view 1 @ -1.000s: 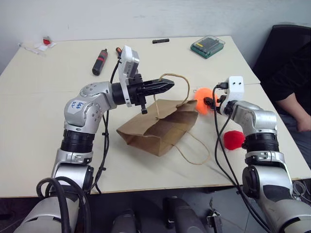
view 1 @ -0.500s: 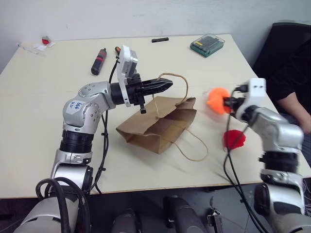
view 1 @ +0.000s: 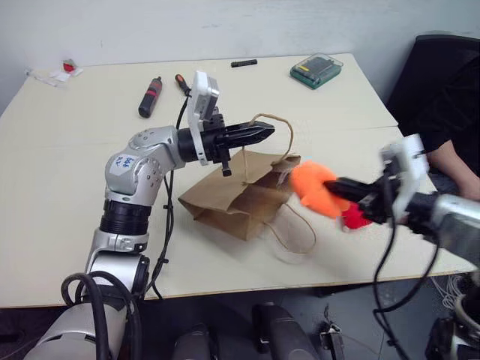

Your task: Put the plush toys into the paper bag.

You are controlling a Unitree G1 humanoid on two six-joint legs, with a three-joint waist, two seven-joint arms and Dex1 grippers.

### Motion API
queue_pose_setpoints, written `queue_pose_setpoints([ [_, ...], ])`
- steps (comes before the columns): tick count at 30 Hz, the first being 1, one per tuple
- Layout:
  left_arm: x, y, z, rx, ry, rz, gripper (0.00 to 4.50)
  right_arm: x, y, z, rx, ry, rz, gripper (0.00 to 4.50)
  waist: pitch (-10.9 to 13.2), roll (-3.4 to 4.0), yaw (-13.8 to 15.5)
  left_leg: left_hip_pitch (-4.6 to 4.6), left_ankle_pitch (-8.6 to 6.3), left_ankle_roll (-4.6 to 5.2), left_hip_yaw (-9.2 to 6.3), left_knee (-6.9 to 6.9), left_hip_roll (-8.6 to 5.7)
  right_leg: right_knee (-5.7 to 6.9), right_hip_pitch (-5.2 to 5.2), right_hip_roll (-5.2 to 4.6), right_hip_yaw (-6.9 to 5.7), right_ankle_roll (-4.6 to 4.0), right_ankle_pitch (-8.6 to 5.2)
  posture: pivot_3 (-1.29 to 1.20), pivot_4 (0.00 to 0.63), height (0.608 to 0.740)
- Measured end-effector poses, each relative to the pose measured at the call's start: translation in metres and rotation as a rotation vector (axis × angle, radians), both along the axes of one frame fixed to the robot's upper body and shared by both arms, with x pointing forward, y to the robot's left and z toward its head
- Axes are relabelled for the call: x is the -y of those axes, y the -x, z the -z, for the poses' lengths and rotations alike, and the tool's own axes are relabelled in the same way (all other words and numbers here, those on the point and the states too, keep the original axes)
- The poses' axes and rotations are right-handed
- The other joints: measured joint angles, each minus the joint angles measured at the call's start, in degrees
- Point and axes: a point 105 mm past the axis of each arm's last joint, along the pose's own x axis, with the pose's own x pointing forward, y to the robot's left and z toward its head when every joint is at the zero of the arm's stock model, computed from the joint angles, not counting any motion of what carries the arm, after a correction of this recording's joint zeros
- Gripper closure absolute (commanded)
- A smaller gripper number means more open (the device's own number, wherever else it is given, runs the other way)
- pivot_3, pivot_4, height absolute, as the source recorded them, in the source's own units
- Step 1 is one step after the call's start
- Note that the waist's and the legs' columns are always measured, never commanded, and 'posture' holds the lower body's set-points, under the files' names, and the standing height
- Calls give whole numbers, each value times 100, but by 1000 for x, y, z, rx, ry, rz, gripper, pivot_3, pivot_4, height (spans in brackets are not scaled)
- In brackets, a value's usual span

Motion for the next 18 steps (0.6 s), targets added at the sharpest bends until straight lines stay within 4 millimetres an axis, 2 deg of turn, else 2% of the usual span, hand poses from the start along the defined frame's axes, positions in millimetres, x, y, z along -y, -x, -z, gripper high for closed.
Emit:
queue_pose_setpoints([
  [4,1,1,0,0,-1,7,4500,-19,-8,8,-11,81,-62,4476,0,0,24,-8,1,2,-2,-2,2,-12,-3,-1,-5,0,0,0,150,740],
  [12,2,7,-1,2,-8,43,4500,-48,-38,8,16,155,-143,4476,0,0,51,-10,2,5,-3,1,2,-12,-3,-2,-8,0,0,0,150,740],
  [18,6,13,-1,9,-8,70,4500,-80,-60,20,17,138,-185,4476,0,0,30,-11,2,4,-3,0,5,-8,-6,-1,-9,-1,0,0,150,740],
])
